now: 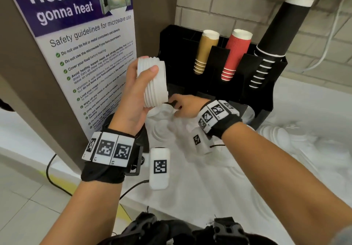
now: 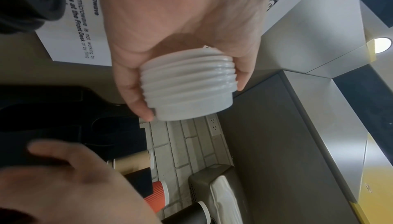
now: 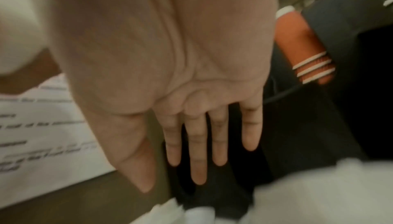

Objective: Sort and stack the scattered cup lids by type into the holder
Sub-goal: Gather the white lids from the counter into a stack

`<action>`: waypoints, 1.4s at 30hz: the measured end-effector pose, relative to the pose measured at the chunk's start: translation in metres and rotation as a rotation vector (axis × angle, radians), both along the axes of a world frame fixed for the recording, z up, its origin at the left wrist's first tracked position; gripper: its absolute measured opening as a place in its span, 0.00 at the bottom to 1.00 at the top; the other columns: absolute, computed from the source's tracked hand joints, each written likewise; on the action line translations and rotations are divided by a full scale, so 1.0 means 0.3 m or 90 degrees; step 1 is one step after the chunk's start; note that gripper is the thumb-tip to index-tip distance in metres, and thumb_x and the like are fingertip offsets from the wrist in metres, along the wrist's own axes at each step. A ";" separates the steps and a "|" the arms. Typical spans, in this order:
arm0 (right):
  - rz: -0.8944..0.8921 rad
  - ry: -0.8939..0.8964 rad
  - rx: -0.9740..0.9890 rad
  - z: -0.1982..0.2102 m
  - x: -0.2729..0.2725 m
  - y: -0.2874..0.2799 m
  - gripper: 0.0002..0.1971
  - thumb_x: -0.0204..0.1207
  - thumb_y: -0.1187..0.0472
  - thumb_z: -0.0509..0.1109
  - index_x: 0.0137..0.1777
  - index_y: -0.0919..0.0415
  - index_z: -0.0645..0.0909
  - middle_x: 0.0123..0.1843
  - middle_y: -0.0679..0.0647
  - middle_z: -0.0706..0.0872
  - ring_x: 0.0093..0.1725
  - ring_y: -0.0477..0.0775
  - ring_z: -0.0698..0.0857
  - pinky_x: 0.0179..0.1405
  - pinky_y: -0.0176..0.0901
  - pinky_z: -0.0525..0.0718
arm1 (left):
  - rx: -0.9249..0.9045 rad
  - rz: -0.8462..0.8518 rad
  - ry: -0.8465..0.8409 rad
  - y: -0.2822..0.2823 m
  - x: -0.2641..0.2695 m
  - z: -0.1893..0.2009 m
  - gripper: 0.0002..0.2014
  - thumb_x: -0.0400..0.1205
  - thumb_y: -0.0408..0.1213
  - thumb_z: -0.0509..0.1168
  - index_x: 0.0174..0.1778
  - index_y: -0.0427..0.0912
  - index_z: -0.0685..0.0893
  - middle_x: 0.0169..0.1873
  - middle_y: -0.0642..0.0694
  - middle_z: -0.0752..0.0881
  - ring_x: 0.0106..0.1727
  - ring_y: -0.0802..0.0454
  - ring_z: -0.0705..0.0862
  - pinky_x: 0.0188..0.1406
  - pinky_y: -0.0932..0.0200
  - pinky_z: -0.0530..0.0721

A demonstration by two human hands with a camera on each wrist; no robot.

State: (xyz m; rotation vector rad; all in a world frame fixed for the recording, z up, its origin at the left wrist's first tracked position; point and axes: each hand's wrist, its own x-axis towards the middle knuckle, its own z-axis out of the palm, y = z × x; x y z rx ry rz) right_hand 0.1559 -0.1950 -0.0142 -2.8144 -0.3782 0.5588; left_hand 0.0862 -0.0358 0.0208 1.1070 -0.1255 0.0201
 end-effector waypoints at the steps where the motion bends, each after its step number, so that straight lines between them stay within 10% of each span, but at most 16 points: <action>1: 0.000 -0.025 0.006 0.033 -0.003 -0.023 0.26 0.80 0.59 0.66 0.78 0.57 0.66 0.69 0.59 0.80 0.66 0.58 0.80 0.62 0.42 0.77 | -0.001 0.002 -0.003 0.003 0.002 0.000 0.24 0.73 0.48 0.66 0.67 0.53 0.74 0.56 0.51 0.84 0.54 0.55 0.85 0.43 0.56 0.86; 9: -0.027 -0.038 0.024 0.180 -0.084 -0.210 0.16 0.83 0.63 0.61 0.70 0.56 0.77 0.66 0.54 0.82 0.63 0.50 0.79 0.64 0.36 0.76 | 0.026 -0.023 -0.010 -0.027 0.008 -0.007 0.23 0.73 0.49 0.66 0.65 0.55 0.74 0.59 0.51 0.82 0.58 0.54 0.83 0.48 0.50 0.85; 20: 0.121 0.005 -0.400 0.014 -0.248 -0.217 0.24 0.77 0.40 0.65 0.66 0.53 0.81 0.64 0.53 0.80 0.63 0.57 0.77 0.58 0.50 0.78 | 0.045 -0.077 -0.016 -0.093 0.013 -0.026 0.20 0.73 0.49 0.66 0.63 0.61 0.76 0.56 0.56 0.83 0.50 0.63 0.86 0.41 0.58 0.86; 24: 0.131 0.018 -0.318 -0.010 -0.243 -0.226 0.32 0.74 0.40 0.68 0.78 0.38 0.63 0.67 0.51 0.73 0.67 0.58 0.70 0.58 0.49 0.68 | 0.041 -0.074 -0.020 -0.099 0.019 -0.028 0.20 0.73 0.49 0.67 0.62 0.61 0.76 0.55 0.56 0.83 0.51 0.63 0.86 0.40 0.57 0.85; 32: 0.123 -0.016 -0.326 -0.065 -0.238 -0.174 0.39 0.68 0.32 0.70 0.72 0.56 0.66 0.62 0.55 0.80 0.67 0.59 0.72 0.63 0.52 0.67 | 0.043 -0.073 -0.012 -0.112 0.024 -0.029 0.27 0.70 0.52 0.70 0.66 0.58 0.75 0.57 0.54 0.83 0.54 0.59 0.85 0.41 0.56 0.85; 42: 0.117 0.011 -0.107 -0.045 -0.211 -0.168 0.37 0.70 0.46 0.76 0.75 0.44 0.59 0.56 0.54 0.75 0.60 0.60 0.76 0.58 0.50 0.75 | 0.053 -0.055 -0.013 -0.108 0.043 -0.035 0.22 0.73 0.49 0.66 0.64 0.58 0.75 0.52 0.58 0.84 0.48 0.64 0.86 0.40 0.56 0.85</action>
